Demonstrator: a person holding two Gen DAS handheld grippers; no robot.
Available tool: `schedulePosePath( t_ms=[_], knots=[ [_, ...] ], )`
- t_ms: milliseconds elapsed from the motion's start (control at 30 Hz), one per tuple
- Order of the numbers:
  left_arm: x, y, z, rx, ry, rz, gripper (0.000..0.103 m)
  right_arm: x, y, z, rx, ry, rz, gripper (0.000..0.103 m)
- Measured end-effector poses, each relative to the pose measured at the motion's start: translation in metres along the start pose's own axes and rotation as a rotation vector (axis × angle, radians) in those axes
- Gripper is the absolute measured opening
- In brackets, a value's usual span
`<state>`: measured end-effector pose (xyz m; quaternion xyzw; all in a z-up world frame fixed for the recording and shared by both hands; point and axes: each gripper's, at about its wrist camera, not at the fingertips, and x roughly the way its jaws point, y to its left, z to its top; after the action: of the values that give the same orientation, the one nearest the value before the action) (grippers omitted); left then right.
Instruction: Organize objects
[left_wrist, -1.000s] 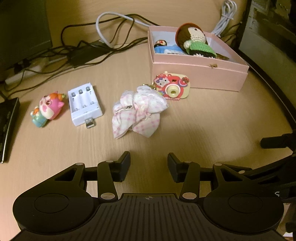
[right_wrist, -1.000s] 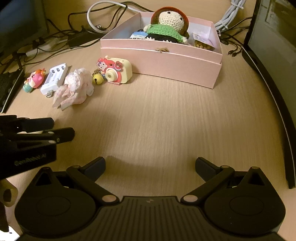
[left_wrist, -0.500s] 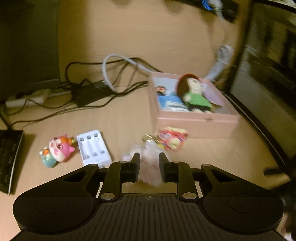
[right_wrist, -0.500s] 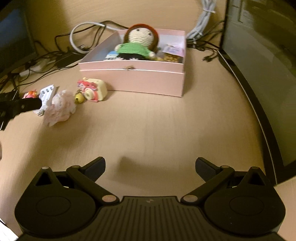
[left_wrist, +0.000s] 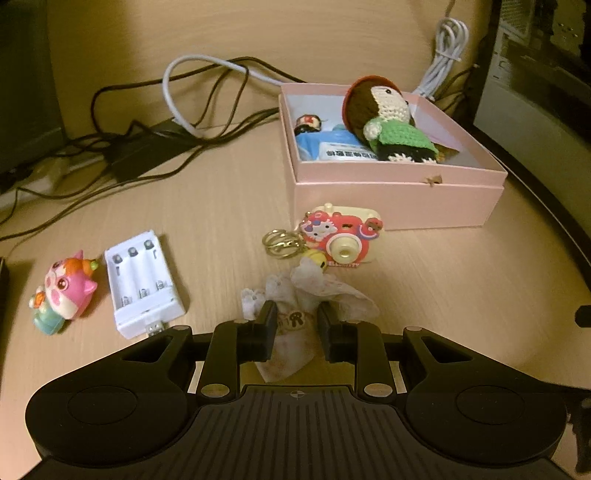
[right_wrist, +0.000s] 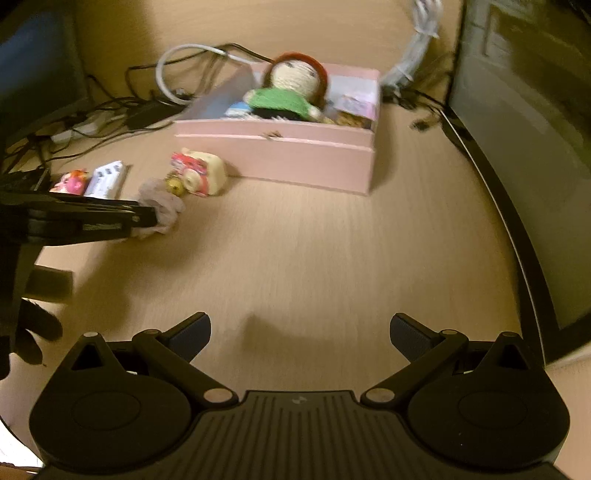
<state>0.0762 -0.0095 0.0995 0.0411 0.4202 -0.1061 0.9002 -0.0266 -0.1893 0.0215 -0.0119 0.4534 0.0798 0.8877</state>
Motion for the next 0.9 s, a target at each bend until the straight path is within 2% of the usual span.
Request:
schedulePosePath(
  t_ms=[200,367,467,667,833,900],
  knots=[
    [0.004,0.0,0.006,-0.008,0.02,0.008,0.028,0.001,0.025,0.014,-0.104,-0.065,0.023,0.103],
    [-0.003,0.018,-0.001,-0.095,0.017,-0.043,0.019,0.0,0.034,0.018,-0.133,-0.083,0.047,0.103],
    [-0.021,0.033,-0.018,-0.166,0.021,-0.071,0.015,-0.001,0.033,0.017,-0.139,-0.101,0.042,0.103],
    [-0.07,0.055,-0.072,-0.257,0.042,-0.074,0.014,0.01,0.039,0.029,-0.145,-0.145,0.029,0.103],
    [-0.092,0.069,-0.086,-0.304,0.033,-0.041,0.011,0.038,0.067,0.052,-0.204,-0.201,0.037,0.103],
    [-0.101,0.071,-0.089,-0.316,0.019,-0.036,0.01,0.052,0.081,0.063,-0.229,-0.219,0.035,0.097]
  ],
)
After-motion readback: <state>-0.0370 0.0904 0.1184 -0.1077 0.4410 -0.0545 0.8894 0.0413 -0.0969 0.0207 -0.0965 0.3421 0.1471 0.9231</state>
